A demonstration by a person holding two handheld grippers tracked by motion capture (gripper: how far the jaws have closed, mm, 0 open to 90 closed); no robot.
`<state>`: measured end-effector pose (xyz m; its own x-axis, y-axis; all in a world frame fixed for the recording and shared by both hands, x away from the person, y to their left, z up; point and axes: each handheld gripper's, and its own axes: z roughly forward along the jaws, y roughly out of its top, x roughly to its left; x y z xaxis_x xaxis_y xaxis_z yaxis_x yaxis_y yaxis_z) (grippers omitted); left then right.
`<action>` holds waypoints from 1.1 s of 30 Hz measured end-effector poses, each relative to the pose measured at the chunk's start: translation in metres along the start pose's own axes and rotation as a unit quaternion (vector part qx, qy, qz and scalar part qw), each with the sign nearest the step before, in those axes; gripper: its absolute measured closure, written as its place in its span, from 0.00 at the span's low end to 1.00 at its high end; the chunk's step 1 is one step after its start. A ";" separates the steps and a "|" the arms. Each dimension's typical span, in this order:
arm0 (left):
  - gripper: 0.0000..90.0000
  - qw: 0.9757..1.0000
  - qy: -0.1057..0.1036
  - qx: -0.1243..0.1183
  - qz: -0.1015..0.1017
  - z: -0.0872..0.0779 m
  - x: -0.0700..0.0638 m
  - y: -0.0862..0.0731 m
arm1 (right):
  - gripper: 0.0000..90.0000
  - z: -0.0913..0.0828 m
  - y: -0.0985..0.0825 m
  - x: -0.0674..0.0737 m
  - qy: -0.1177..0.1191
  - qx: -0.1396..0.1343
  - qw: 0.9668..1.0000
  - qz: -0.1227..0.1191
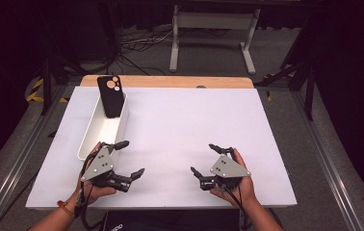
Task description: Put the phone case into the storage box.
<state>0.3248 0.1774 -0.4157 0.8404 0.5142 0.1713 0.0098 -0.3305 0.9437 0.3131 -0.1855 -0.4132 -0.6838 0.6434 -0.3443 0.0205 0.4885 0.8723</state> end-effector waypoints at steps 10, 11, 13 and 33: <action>0.06 1.000 -0.004 0.022 -0.003 -0.008 0.001 -0.015 | 0.12 -0.002 0.001 0.005 0.003 -0.004 1.000 0.000; 0.06 1.000 -0.006 0.024 0.000 -0.009 0.001 -0.017 | 0.12 -0.003 0.002 0.005 0.002 -0.005 1.000 0.001; 0.06 1.000 -0.007 0.027 -0.001 -0.010 0.000 -0.020 | 0.12 -0.004 0.002 0.006 0.001 -0.007 1.000 0.000; 0.05 0.999 -0.006 0.038 -0.016 -0.009 -0.002 -0.028 | 0.12 -0.001 -0.001 0.009 -0.008 0.012 1.000 -0.012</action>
<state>0.3185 0.1925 -0.4397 0.8459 0.5154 0.1371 0.0780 -0.3738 0.9242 0.3057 -0.1807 -0.4170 -0.6730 0.6403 -0.3701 0.0220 0.5175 0.8554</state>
